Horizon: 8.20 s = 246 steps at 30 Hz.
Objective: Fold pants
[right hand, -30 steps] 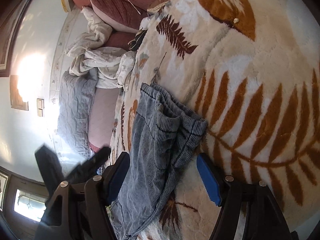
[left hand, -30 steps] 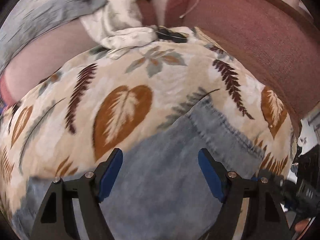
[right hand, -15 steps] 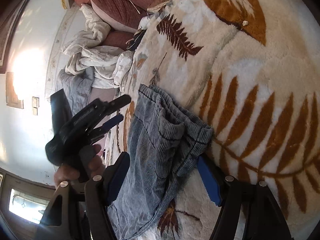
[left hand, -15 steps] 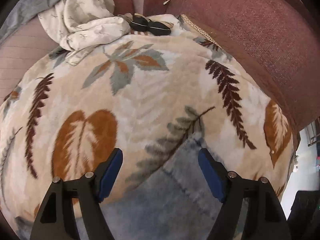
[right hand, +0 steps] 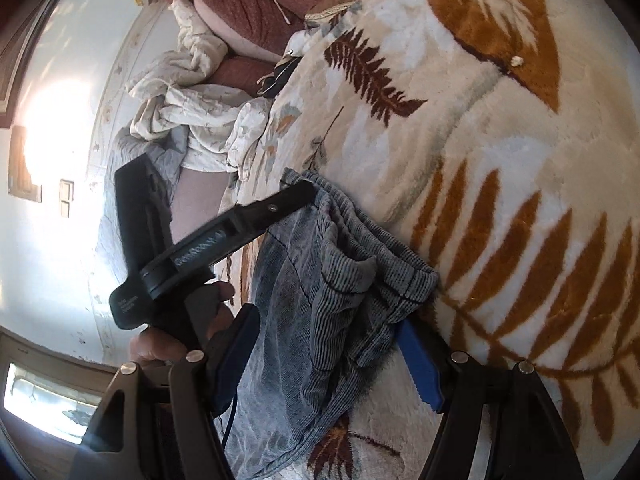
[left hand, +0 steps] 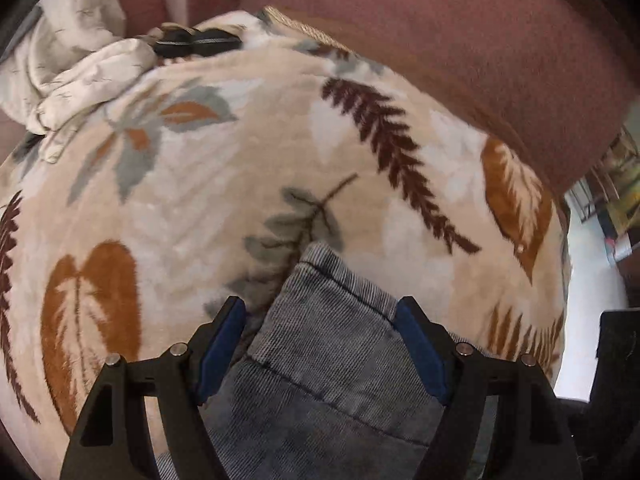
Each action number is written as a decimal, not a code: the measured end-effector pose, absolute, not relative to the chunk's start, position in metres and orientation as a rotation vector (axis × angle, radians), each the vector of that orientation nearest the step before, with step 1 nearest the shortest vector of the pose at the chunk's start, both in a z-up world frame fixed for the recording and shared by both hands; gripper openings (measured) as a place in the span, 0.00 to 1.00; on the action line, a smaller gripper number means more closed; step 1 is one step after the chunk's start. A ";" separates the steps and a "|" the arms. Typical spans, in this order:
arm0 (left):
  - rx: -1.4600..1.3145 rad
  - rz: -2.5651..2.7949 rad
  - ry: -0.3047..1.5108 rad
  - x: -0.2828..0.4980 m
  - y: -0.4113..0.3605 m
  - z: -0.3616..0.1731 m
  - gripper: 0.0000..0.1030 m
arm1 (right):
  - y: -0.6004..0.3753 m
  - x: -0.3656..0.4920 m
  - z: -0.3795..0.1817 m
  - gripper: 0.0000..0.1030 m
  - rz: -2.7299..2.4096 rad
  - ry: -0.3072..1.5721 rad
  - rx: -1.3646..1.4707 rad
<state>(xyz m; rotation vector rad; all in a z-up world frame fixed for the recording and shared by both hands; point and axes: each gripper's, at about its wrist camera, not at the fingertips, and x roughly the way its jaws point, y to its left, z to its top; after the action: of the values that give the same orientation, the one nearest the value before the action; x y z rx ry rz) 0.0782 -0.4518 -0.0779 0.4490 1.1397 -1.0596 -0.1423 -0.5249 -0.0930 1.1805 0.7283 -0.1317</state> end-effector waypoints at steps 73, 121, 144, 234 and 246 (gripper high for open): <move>-0.362 -0.779 0.982 0.081 -0.109 -0.068 0.46 | -0.274 -0.085 -0.038 0.31 0.290 0.947 0.195; -0.591 -0.806 0.855 0.055 -0.047 -0.052 0.57 | -0.312 -0.067 -0.024 0.14 0.373 0.805 0.687; -0.509 -0.734 0.970 0.047 -0.055 -0.071 0.61 | -0.326 -0.057 -0.042 0.67 0.280 0.855 0.808; -0.038 -0.084 0.903 -0.079 0.114 -0.073 0.57 | -0.157 -0.127 -0.081 0.59 0.116 0.957 -0.184; -0.300 0.043 0.726 -0.115 0.149 -0.040 0.67 | -0.133 -0.149 -0.035 0.63 0.166 0.679 -0.248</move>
<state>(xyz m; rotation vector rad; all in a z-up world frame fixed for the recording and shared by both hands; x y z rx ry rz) -0.1146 0.1493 -0.0395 -0.2996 0.7264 0.0431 -0.1493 -0.1328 -0.0355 -0.2483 0.6791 0.1656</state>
